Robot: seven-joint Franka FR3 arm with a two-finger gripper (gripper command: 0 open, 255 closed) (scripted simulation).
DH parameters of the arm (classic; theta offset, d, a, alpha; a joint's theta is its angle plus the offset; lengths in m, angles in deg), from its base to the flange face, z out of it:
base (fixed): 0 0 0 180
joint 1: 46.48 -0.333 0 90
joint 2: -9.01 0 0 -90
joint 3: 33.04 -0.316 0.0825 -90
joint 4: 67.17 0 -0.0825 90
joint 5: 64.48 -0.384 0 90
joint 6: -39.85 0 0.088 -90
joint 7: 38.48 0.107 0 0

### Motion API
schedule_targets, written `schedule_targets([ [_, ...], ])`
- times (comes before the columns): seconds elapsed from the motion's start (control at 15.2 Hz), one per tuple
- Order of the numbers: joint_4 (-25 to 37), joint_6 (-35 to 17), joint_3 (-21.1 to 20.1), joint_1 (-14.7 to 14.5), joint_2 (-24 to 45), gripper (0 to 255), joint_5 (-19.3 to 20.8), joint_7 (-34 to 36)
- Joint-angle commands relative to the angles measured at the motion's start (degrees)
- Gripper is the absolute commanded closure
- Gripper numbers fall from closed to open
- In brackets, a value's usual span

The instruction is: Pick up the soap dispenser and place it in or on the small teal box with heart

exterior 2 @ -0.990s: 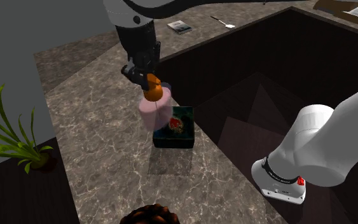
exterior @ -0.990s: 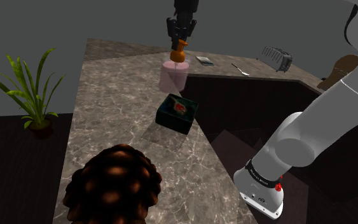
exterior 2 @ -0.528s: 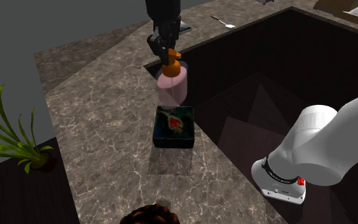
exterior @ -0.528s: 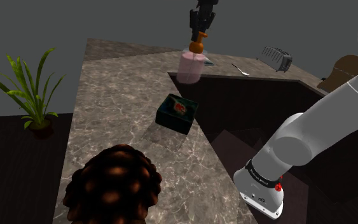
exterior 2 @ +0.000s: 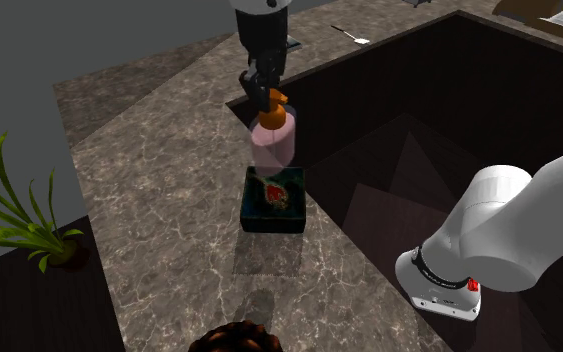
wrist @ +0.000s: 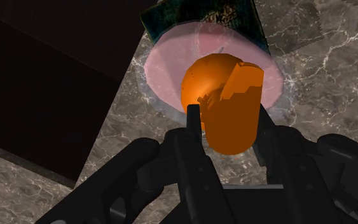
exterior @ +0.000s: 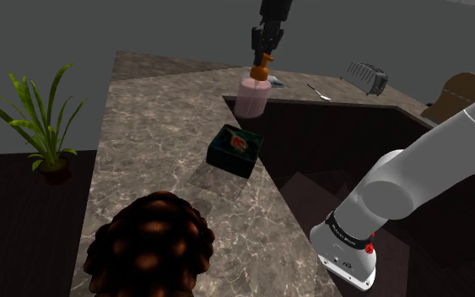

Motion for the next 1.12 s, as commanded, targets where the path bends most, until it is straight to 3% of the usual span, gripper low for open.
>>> schedule_targets([
  [0.0,-1.93,-1.54,0.02,-0.01,-0.44,255,-0.04,-0.02],
  [1.06,-14.80,-13.89,-0.09,-0.10,-0.96,255,-0.11,0.19],
])
